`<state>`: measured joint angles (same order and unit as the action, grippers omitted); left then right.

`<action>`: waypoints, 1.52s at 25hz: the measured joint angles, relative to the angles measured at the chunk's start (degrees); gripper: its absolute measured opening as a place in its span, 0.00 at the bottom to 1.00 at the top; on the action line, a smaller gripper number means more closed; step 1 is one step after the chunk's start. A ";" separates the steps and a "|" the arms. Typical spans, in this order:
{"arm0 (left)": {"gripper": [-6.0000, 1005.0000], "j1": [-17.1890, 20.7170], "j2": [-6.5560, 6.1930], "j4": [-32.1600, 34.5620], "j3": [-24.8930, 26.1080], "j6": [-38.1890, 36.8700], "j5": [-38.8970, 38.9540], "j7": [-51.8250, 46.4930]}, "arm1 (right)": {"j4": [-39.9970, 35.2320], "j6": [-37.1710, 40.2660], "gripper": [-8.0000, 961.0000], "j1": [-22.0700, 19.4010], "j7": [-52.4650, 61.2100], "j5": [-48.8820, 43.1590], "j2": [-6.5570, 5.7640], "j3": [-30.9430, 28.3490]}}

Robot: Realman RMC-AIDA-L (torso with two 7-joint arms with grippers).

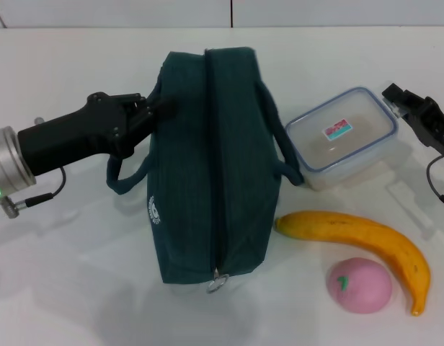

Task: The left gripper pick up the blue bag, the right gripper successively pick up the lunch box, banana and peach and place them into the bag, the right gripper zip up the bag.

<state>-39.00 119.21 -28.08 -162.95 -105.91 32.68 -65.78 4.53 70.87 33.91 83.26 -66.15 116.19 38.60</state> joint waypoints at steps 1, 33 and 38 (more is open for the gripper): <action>0.06 0.13 -0.07 0.26 0.00 -0.83 0.12 0.44 | -0.01 0.38 0.11 -0.12 -1.24 0.00 0.00 0.00; 0.06 -1.52 0.15 2.18 0.00 2.30 -0.07 3.60 | -5.60 21.96 0.11 6.95 -16.60 5.77 0.00 -0.02; 0.06 -1.82 0.09 3.44 0.00 4.22 -0.16 4.42 | -6.13 24.99 0.11 13.58 -15.63 6.26 0.00 0.68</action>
<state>-40.82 119.30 -24.65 -162.95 -101.69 32.52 -61.35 -1.61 95.86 47.49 67.63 -59.88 116.19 39.28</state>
